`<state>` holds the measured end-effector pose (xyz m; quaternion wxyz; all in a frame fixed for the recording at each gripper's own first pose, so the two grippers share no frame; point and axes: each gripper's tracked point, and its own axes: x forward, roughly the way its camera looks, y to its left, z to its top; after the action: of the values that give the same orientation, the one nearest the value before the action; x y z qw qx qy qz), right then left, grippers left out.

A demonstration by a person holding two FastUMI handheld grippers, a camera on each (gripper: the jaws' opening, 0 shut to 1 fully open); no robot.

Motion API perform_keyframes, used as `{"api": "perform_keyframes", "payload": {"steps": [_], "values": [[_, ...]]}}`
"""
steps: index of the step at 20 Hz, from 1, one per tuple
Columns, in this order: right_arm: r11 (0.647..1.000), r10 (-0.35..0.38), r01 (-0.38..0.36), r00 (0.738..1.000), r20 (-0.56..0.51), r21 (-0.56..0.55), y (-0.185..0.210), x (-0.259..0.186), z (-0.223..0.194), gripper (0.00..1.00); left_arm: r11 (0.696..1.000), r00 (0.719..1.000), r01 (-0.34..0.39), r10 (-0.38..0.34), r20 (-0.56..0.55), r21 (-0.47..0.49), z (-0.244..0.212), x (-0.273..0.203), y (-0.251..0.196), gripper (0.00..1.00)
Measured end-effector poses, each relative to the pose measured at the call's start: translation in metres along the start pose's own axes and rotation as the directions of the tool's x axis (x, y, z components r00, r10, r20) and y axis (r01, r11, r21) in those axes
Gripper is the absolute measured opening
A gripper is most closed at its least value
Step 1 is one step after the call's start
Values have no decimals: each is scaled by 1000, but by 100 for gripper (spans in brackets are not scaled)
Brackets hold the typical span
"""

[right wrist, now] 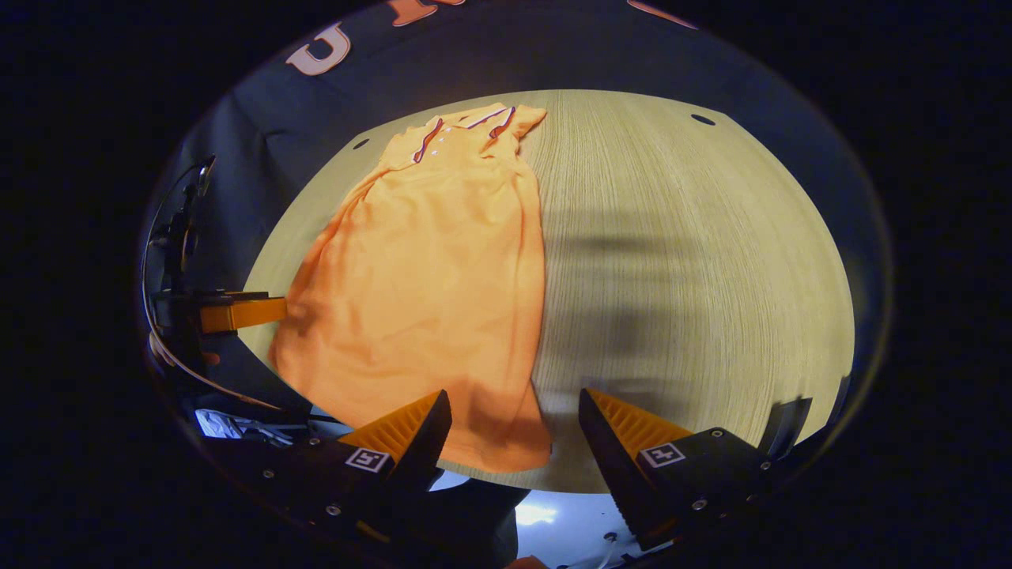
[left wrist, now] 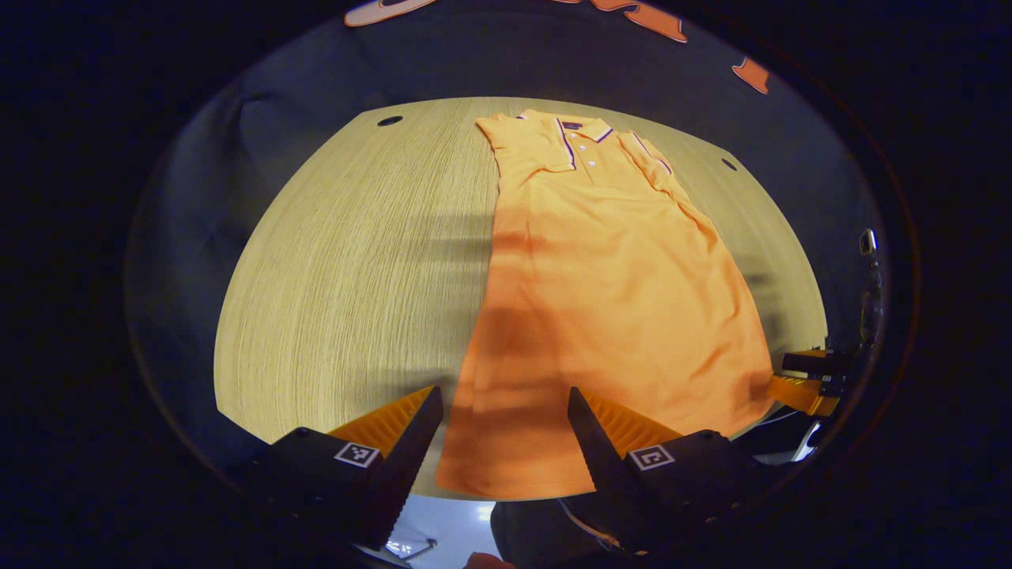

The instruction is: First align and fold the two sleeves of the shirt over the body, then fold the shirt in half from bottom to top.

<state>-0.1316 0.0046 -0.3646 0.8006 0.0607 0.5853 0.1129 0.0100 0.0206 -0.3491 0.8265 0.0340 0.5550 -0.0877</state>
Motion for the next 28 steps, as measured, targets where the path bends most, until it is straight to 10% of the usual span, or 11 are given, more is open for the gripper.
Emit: {"api": "perform_keyframes", "payload": {"steps": [9, 16, 19, 22, 25, 28], "values": [[993, -41, 41, 999, 4, -115, 3, -1, -29, 100, 999, 999, 26, -27, -46, -24, -58, 8, 7, 99], [965, -68, 94, 991, 111, -246, 8, 5, -30, 96, 997, 992, -1, -8, 122, 73, -53, 13, -4, 99], [974, -77, 105, 986, 147, -199, 7, 9, -17, 63, 999, 990, -10, 2, 141, 52, -44, 18, -9, 97], [985, -82, 105, 983, 164, -136, 9, 14, -7, 26, 997, 988, 16, -27, 151, 79, -38, 20, -25, 68], [999, -32, 30, 986, 162, 13, 14, 15, -1, 6, 994, 988, 4, -21, 151, 110, -35, 21, -34, 7], [979, 108, -134, 981, 163, 154, 40, 14, 0, 8, 997, 988, 72, -77, 136, 41, -32, 23, -43, 7]]}}
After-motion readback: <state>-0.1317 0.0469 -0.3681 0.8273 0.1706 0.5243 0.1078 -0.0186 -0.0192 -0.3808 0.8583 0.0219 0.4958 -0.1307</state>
